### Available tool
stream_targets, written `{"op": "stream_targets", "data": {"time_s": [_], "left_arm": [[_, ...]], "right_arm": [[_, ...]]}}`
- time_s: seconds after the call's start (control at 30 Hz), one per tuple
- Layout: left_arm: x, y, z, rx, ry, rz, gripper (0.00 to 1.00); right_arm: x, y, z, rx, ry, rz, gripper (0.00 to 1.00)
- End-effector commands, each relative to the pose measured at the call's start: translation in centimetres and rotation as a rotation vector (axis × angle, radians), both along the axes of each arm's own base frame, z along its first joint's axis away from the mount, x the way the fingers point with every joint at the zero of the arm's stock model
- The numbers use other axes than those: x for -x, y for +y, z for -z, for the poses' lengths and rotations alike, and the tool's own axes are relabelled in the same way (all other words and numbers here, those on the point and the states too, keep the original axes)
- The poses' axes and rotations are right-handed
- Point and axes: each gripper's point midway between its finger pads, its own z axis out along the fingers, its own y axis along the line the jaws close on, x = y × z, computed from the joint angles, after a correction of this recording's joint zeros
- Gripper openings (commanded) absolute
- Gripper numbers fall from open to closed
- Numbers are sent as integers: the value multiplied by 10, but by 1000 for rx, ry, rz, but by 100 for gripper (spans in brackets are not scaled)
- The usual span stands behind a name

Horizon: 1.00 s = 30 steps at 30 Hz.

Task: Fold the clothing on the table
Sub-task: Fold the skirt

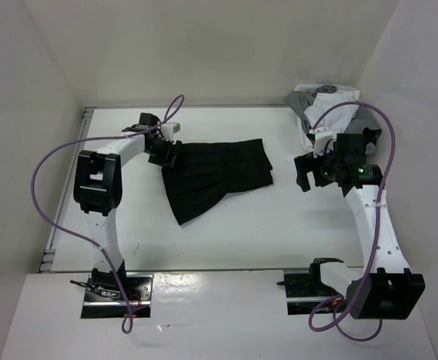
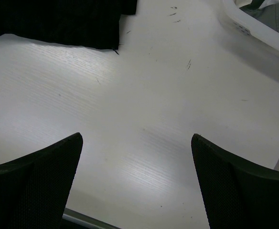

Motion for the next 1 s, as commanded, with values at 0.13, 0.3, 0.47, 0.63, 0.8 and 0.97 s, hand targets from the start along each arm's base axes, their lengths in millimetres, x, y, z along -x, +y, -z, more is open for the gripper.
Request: {"op": "stream_targets", "data": {"time_s": [0.13, 0.3, 0.47, 0.63, 0.8, 0.97], "left_arm": [[17, -6, 12, -5, 112, 54, 37], [43, -1, 11, -20, 172, 50, 0], [59, 9, -7, -18, 168, 31, 0], [78, 11, -7, -2, 208, 28, 1], [100, 12, 0, 7, 223, 41, 3], [109, 13, 6, 4, 221, 49, 4]], "right_arm": [[4, -1, -4, -15, -5, 9, 98], [-2, -1, -1, -16, -3, 9, 98], [-18, 15, 15, -97, 61, -22, 98], [-51, 49, 46, -155, 181, -106, 98], [-82, 77, 64, -116, 166, -180, 98], [-107, 97, 88, -176, 225, -245, 98]]}}
